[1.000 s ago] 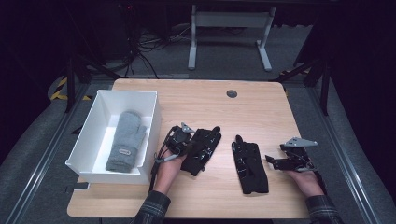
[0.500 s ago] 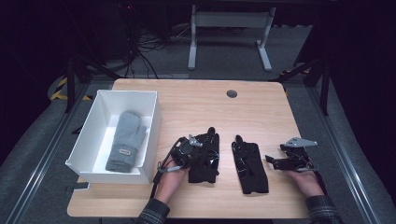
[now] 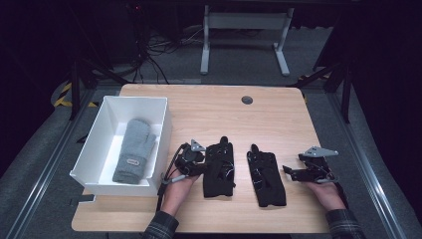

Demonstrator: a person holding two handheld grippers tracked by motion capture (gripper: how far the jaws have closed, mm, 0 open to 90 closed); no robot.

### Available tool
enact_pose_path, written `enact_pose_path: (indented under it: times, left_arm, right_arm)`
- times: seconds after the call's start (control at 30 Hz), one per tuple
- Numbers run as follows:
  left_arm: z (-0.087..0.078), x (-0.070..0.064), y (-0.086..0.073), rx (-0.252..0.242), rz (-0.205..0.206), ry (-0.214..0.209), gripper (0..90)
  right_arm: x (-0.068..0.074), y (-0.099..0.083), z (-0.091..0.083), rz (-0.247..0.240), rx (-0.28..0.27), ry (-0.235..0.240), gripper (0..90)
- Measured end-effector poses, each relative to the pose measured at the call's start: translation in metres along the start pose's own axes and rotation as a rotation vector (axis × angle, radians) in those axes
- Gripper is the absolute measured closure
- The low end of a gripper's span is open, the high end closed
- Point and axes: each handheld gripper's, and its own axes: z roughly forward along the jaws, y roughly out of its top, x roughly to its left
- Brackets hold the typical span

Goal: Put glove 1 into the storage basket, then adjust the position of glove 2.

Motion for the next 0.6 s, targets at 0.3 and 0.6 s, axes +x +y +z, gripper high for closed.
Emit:
enact_pose_path:
  times: [0.3,0.6]
  left_arm:
    - [0.0072,-0.0027,-0.001,0.031,-0.014,-0.027,83.0]
    - [0.0014,-0.0018,0.0028,-0.01,-0.058,-0.076,86.2]
  right_arm:
    - [0.0002,0.0001,0.0001,-0.002,0.002,0.004,14.6]
    - [0.0061,0.005,-0.0076,-0.038,0.022,0.053,30.4]
